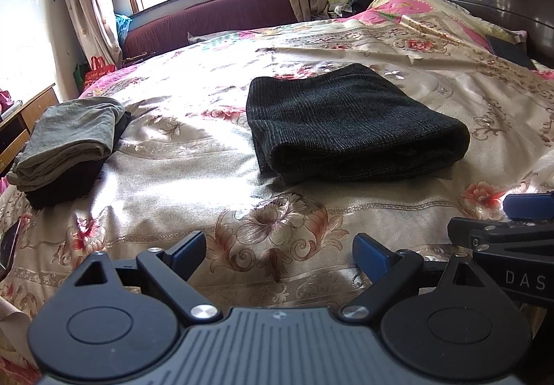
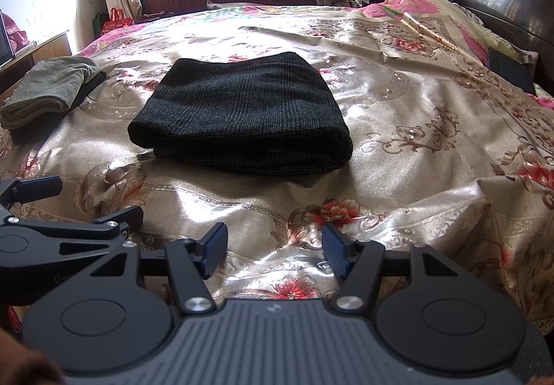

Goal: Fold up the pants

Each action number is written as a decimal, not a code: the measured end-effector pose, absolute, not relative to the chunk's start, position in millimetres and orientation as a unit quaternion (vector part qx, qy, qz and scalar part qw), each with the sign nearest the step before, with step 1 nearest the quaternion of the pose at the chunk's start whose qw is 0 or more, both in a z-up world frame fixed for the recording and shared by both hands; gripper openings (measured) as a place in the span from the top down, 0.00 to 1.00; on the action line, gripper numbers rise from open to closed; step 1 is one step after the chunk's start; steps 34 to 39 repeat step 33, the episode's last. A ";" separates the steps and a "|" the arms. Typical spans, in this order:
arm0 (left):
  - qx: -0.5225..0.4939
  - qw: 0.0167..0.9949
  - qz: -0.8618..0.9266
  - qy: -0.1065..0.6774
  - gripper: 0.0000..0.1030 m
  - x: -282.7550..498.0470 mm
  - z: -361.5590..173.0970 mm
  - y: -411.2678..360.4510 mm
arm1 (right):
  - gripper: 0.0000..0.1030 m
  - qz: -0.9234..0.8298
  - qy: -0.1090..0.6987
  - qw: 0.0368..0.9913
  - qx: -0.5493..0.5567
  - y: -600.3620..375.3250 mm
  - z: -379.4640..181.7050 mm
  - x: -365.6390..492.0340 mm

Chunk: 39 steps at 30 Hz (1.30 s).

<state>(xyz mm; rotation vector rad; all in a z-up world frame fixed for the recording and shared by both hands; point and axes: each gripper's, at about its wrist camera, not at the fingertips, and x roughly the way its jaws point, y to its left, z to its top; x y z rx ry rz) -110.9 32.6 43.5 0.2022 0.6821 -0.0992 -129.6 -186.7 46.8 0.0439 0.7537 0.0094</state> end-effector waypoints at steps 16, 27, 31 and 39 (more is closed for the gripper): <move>0.102 0.937 -0.046 0.331 0.00 -112.2 44.8 32.3 | 0.40 0.005 0.368 0.930 0.022 -186.8 46.8 -129.6; 0.107 0.939 -0.042 0.325 0.00 -113.7 46.4 31.3 | 0.38 0.005 0.368 0.930 0.022 -186.8 46.6 -129.4; 0.106 0.939 -0.042 0.324 0.00 -113.4 46.4 31.8 | 0.38 0.005 0.367 0.930 0.022 -186.8 46.7 -129.1; 0.106 0.939 -0.043 0.325 0.00 -113.3 46.4 31.9 | 0.38 0.005 0.368 0.930 0.022 -186.8 46.7 -129.1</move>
